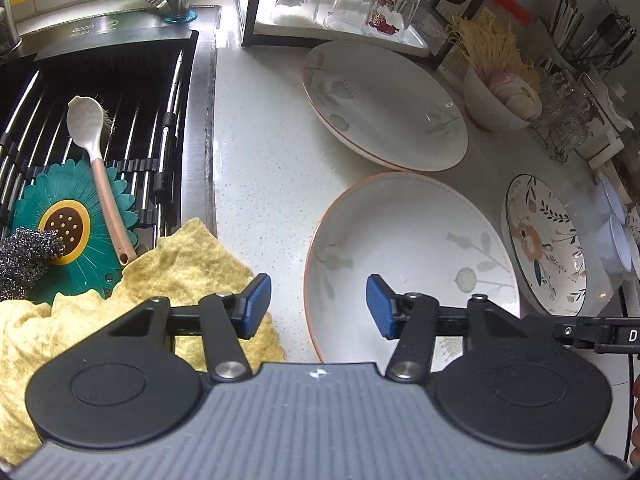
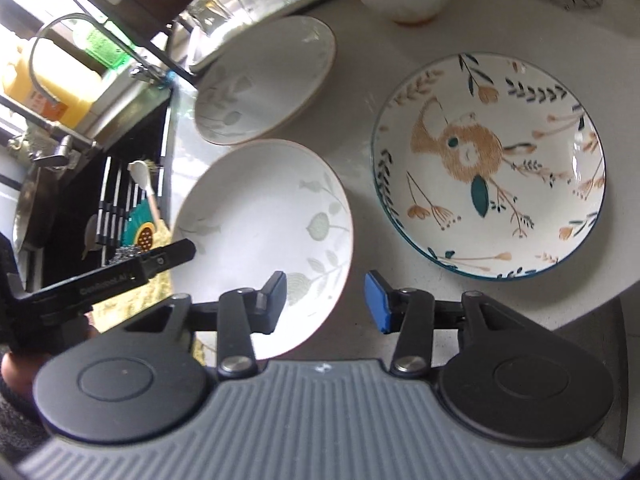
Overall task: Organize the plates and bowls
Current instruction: 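Move both grippers to the white leaf-pattern plate and close on its rim, then lift the white plate with both grippers and carry it over the floral plate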
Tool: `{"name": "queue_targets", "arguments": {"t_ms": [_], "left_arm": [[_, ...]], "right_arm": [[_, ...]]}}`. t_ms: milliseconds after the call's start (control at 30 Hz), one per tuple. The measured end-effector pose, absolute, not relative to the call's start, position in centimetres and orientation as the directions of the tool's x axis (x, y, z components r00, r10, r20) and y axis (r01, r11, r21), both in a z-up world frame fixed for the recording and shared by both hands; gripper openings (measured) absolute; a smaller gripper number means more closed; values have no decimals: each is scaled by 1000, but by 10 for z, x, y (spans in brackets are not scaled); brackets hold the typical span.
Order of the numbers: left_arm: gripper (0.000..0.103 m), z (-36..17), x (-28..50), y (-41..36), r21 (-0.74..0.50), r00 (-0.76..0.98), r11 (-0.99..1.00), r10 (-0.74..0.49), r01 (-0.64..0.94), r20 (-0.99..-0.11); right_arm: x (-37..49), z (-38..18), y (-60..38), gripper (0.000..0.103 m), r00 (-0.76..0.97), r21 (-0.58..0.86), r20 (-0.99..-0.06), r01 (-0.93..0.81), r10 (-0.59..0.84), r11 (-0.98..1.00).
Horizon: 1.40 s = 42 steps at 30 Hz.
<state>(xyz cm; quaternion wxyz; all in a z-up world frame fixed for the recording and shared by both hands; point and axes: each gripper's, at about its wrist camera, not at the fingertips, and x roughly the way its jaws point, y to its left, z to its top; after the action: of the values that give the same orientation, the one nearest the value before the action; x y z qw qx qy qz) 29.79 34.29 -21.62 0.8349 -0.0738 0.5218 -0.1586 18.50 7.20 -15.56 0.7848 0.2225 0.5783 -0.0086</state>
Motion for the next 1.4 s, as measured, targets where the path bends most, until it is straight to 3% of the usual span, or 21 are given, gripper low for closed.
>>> {"name": "queue_targets", "arguments": {"t_ms": [233,400,567,1400], "left_arm": [[43,-232,309,348,-320,387,928,-370,189,-845],[33,-237,313,349,-364,365,907,-418,210,-832],[24,-235,315,343,-354,360,906,-419,233,-834],[24,-201,292,348,-361,418,897,-438,254,-796]], "right_arm": [[192,-172,76,35,341,324,-914,288,219,901],[201,-177,82,15,334,283,-924,270,186,920],[201,-175,83,15,338,264,-926,260,169,929],[197,-137,79,15,428,307,-880,186,204,933]]}}
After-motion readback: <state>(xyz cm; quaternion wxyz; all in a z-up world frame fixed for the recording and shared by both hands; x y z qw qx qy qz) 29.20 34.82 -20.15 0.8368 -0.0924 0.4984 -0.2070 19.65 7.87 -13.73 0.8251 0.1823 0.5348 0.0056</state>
